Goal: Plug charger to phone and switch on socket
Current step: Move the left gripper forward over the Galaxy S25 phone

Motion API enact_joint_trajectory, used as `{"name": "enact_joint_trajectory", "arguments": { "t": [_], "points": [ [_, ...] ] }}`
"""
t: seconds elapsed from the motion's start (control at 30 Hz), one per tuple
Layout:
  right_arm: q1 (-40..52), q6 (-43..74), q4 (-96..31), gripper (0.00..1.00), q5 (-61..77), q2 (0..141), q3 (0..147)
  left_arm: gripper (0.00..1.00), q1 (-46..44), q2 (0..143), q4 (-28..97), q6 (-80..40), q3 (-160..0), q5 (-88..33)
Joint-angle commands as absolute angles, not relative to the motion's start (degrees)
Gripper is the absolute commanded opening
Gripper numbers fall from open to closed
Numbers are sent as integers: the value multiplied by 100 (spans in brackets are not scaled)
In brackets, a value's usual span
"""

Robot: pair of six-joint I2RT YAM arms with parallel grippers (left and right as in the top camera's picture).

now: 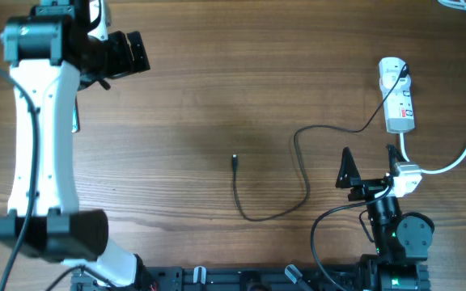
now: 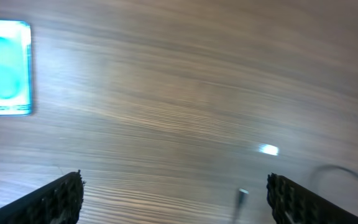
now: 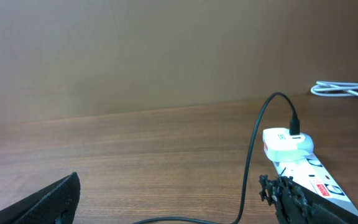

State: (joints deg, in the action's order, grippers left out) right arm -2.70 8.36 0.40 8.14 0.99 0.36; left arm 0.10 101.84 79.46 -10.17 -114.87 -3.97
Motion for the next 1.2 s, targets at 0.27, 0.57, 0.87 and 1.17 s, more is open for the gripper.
{"name": "enact_joint_trajectory", "arguments": {
  "t": [0.27, 0.57, 0.87, 1.17],
  "points": [
    [-248, 913, 62, 100, 886, 43, 30, 100, 25, 11900, 7699, -1389, -11531, 456],
    [-248, 915, 62, 100, 886, 43, 30, 100, 27, 12420, 7509, -1393, -11528, 458],
    [-248, 913, 62, 100, 886, 43, 30, 100, 329, 12569, 6925, -1396, -11531, 611],
    [-248, 913, 62, 100, 886, 43, 30, 100, 1291, 12569, 6849, -1393, -11528, 611]
  ]
}}
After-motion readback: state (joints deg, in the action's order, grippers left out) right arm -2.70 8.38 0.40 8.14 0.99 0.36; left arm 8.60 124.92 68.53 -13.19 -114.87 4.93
